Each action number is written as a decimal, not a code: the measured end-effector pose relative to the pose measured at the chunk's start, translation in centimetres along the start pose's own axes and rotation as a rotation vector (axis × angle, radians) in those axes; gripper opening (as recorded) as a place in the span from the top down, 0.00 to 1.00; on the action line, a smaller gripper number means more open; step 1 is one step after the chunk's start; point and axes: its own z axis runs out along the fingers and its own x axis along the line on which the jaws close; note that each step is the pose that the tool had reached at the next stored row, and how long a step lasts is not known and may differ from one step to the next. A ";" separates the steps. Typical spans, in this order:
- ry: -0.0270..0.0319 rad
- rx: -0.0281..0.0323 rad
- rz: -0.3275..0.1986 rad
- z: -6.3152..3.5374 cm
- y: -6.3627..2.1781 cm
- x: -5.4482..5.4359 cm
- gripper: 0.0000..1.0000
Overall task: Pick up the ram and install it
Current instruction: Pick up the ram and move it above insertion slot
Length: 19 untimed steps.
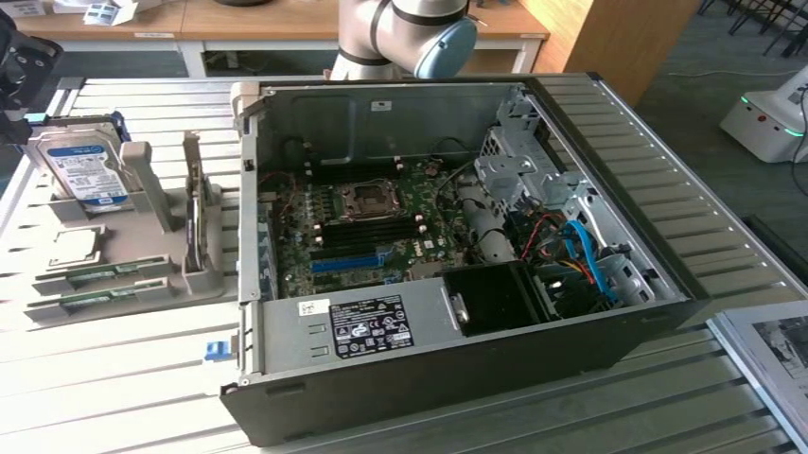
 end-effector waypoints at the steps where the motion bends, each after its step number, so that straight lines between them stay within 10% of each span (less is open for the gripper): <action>1: 0.0000 0.0000 0.000 0.00 0.00 0.0 0.90; 19: 0.0017 0.0026 -0.045 0.00 0.00 0.0 0.90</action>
